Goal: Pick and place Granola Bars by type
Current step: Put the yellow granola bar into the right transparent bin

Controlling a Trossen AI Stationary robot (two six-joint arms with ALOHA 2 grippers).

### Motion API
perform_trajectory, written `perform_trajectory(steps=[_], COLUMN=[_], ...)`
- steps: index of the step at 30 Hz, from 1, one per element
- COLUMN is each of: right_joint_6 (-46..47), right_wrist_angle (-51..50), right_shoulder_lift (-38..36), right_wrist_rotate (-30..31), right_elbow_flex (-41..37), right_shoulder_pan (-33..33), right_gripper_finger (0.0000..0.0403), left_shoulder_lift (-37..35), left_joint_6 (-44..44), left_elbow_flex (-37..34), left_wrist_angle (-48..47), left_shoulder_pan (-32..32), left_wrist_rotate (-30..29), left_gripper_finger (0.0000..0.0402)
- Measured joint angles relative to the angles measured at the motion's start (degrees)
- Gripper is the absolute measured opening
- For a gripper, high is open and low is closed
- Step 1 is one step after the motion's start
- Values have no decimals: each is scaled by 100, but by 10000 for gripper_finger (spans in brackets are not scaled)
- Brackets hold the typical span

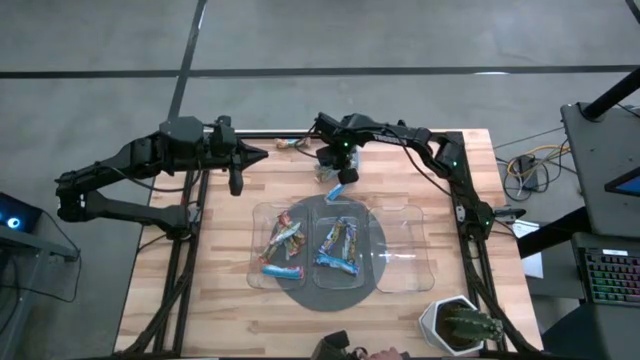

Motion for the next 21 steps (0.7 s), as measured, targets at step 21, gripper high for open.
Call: perform_trajectory(steps=[21], right_joint_6=[417], right_wrist_angle=[4], right_shoulder_lift=[-24], right_wrist_rotate=[-33], right_elbow_flex=[0], right_shoulder_pan=[39], right_gripper_finger=[10], left_shoulder_lift=[0], left_joint_6=[0], left_elbow_flex=[0], left_wrist_angle=[0], left_shoulder_pan=[0], left_wrist_rotate=[-25], left_gripper_finger=[0])
